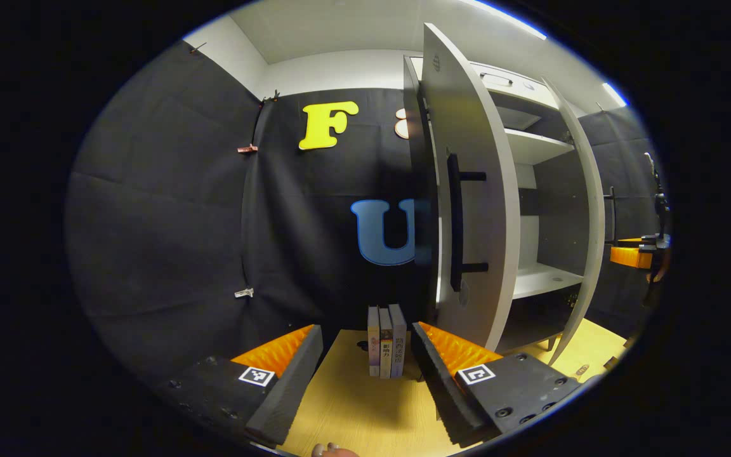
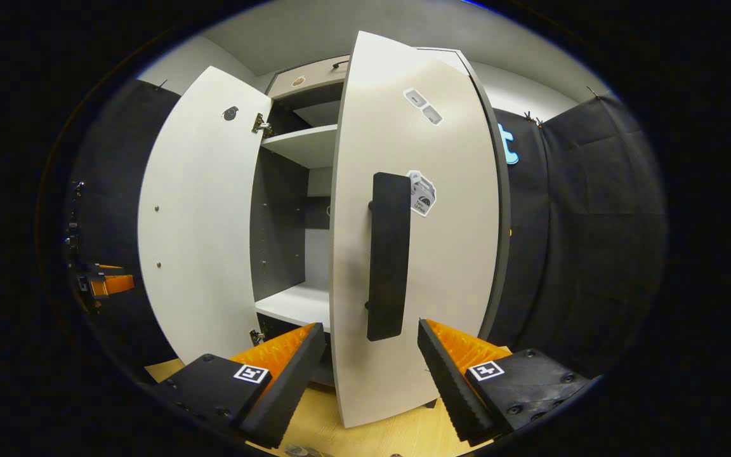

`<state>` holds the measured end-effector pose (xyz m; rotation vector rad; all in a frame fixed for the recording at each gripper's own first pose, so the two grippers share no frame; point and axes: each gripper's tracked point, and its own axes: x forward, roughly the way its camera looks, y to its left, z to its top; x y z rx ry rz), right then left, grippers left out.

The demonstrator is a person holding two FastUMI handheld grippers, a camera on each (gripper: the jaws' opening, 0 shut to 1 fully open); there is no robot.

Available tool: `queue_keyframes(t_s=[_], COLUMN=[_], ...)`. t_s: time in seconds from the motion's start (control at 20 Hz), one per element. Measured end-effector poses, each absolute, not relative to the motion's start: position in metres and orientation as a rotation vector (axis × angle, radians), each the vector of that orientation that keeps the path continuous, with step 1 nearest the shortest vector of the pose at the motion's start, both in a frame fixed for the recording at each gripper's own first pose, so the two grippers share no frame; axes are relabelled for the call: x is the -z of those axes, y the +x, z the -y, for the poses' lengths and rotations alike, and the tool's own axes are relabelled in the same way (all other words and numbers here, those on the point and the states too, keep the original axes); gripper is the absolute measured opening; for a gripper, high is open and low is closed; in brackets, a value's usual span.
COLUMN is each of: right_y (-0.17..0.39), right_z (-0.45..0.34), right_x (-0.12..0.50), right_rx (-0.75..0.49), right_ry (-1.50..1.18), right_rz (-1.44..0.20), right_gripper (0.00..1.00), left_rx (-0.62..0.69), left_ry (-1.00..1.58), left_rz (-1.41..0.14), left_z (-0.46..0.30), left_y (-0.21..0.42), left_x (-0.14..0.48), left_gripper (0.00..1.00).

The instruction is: Grasp the bottle in the cabinet with the left hand and place it on the coaster, then close the right door with the right hand and the left door with the left hand.

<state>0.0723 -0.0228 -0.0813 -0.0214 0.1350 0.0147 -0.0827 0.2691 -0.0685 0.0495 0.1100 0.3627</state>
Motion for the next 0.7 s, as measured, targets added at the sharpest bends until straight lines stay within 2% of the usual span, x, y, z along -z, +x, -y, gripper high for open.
queue_keyframes(t_s=[0.7], right_y=[0.051], right_z=[0.037], right_x=[0.086], right_rx=[0.106], right_ry=[-0.027], right_rz=[-0.163], right_gripper=[0.98], left_rx=[-0.074], left_ry=[-0.005], left_rz=[-0.077], left_z=[-0.216], left_y=[-0.036], left_x=[0.060], left_gripper=[0.90])
